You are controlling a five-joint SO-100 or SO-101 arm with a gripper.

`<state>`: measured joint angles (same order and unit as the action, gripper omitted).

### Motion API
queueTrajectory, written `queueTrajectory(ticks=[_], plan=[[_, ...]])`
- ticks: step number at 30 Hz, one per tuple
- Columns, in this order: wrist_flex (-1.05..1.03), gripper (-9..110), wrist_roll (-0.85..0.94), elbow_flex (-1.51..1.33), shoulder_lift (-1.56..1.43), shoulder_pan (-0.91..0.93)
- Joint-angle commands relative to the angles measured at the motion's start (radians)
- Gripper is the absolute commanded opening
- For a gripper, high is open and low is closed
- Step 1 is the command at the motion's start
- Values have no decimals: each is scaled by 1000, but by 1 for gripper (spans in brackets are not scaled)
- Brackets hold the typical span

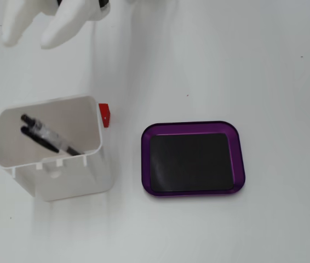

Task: Pick up the pen and put it in the pen holder.

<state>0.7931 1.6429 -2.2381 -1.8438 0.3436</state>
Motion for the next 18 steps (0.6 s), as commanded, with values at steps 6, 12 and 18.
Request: queueTrajectory(ticks=[6,12,18], plan=[[52,10,-101,0,-81,2],[-77,10,-239,-173,-333,5],[-584,10,-511,-218,-706,12]])
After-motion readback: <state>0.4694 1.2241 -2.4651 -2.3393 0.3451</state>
